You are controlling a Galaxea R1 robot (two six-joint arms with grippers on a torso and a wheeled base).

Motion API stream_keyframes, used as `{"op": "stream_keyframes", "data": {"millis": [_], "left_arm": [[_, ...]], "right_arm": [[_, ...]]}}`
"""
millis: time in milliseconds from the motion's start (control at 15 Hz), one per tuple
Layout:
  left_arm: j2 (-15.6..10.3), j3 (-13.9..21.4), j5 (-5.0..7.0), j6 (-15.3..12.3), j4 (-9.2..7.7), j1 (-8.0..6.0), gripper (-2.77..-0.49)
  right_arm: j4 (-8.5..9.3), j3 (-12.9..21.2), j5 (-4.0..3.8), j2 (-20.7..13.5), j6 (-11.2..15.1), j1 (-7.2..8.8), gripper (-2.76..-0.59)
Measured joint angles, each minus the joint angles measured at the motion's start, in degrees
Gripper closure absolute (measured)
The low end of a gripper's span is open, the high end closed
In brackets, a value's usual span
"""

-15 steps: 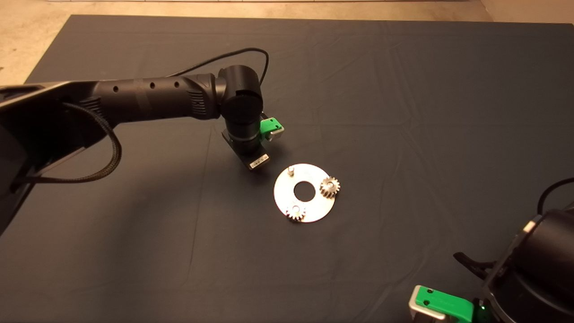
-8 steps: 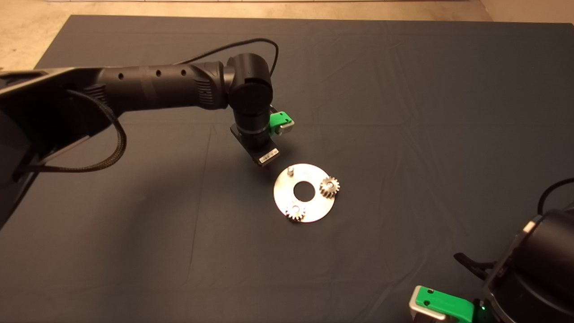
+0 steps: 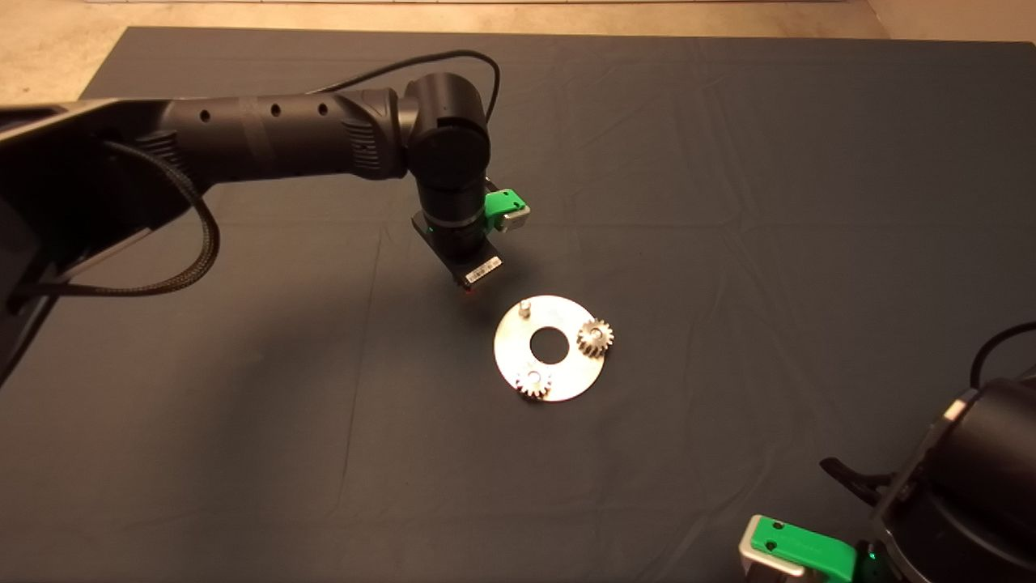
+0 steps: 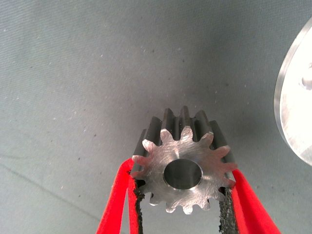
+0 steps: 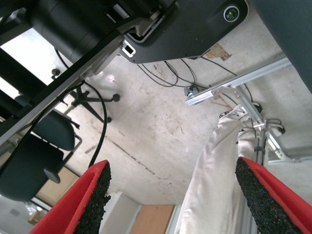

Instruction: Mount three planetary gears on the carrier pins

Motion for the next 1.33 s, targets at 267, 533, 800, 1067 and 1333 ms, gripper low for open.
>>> {"op": "stream_keyframes", "data": {"millis": [267,533,800,1067,1333], "left_arm": [[0.17,0.44,0.11,0.12,-0.87,-1.36,-0.67],[1.51,0.94,0.04,0.12,-2.06,-1.66,-0.67],[1.79,1.74,0.05,-0.05,-3.15,-1.90,-0.67],[2.95,2.95,0.06,-1.34,-3.55,-2.16,-0.67],[4.94,4.82,0.04,-3.74,-4.07,-3.17,-0.67]], "right_arm": [[0.02,0.00,0.00,-2.98,0.30,0.41,-1.89],[0.04,0.00,-0.02,-5.59,0.46,1.88,-1.89],[0.05,0.00,-0.02,-8.05,0.52,2.38,-1.89],[0.05,0.00,-0.02,-9.38,0.63,2.50,-1.89],[0.05,0.00,0.02,-9.69,0.61,2.54,-1.89]]}}
